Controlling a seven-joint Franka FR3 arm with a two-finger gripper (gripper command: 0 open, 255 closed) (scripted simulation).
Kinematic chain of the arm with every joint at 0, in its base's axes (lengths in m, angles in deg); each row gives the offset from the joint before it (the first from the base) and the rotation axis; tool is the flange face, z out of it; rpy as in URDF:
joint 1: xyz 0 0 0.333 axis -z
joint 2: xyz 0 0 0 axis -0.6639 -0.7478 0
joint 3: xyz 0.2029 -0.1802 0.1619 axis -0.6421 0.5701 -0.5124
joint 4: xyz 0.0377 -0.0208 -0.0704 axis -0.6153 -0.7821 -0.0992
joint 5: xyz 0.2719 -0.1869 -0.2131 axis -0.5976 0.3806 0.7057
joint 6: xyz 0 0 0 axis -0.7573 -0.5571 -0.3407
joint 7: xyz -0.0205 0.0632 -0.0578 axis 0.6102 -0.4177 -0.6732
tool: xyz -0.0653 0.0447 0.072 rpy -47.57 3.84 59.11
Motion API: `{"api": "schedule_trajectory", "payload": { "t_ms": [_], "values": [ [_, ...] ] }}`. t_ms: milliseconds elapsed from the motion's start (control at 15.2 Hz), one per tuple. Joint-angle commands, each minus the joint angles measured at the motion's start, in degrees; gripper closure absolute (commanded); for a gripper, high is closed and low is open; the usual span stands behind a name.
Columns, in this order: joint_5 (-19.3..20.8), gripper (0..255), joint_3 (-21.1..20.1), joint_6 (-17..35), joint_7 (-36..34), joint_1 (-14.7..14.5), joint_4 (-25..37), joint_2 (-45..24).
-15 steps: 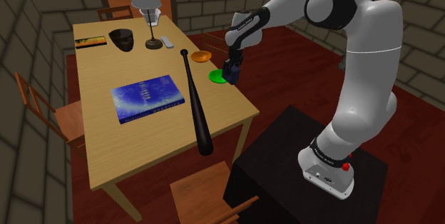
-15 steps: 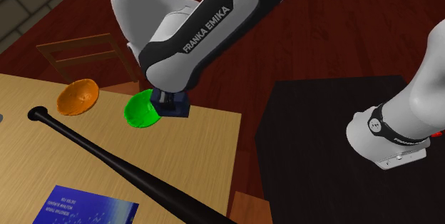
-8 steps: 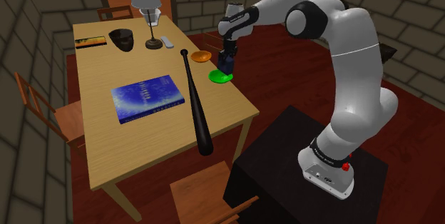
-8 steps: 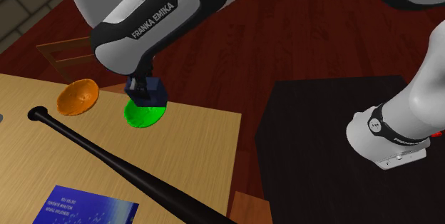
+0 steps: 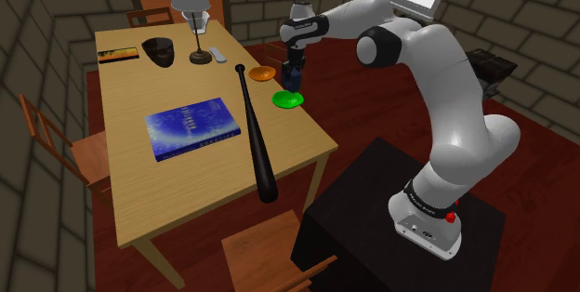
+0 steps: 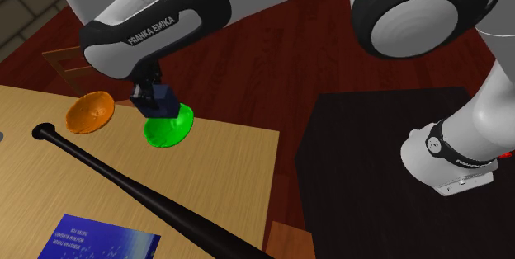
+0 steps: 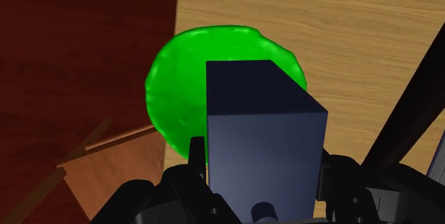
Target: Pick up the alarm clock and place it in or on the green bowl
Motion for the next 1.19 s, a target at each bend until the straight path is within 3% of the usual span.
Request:
{"api": "schedule_trajectory", "payload": {
  "t_ms": [0, 726, 1122],
  "values": [
    [0.0, 255, 0.0, 0.7, 0.0, 0.0, 0.2, -0.9],
    [-0.2, 255, -0.3, 5.2, 0.1, 0.1, 1.9, -7.1],
    [-0.2, 255, -0.3, 5.2, 0.1, 0.1, 1.9, -7.1]
  ]
}}
